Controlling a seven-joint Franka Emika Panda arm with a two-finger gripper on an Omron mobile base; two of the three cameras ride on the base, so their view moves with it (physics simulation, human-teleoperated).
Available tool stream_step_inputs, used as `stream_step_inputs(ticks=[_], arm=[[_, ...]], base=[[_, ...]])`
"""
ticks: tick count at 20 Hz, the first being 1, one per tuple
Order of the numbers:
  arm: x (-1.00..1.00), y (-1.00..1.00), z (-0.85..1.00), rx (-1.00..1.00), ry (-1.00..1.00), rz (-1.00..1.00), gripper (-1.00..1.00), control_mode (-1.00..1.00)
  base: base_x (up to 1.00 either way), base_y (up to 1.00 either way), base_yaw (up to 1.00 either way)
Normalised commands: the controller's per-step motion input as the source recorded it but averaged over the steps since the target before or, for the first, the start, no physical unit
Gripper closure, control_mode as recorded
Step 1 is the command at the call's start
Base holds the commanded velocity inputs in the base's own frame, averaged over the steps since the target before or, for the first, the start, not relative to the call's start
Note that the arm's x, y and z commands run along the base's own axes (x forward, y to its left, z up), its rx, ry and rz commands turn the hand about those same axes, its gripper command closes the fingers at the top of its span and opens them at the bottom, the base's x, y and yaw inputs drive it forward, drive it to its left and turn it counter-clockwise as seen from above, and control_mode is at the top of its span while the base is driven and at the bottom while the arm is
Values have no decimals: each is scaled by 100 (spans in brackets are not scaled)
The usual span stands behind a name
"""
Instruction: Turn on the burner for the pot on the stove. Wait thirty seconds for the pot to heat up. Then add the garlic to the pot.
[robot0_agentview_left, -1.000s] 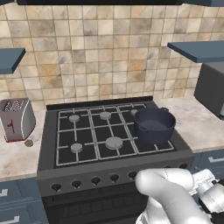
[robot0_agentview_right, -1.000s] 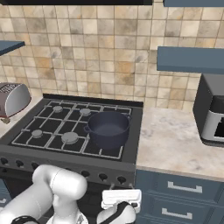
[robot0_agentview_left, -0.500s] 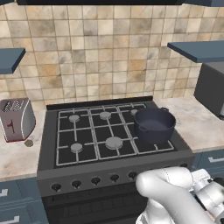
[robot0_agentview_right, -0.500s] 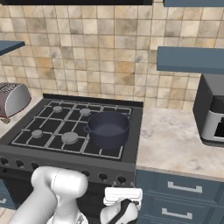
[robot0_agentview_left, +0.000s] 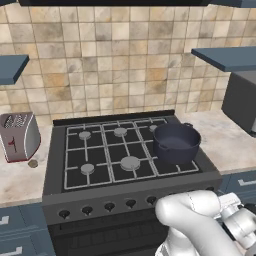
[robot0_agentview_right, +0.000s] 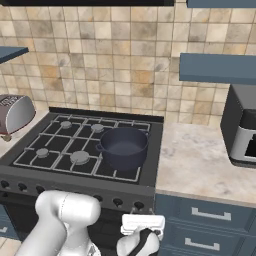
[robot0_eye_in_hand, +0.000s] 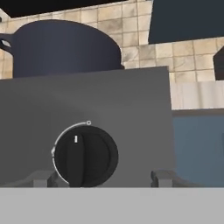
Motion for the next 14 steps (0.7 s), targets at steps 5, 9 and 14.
stream_step_inputs(ticks=[5, 9, 14], arm=[[0, 40, 0, 0, -8, -8, -100, -100], [0, 21, 31, -1, -10, -11, -100, -100], [11, -8, 37, 1, -1, -4, -100, -100]], base=[[0, 0, 0], [0, 0, 0], [0, 0, 0]])
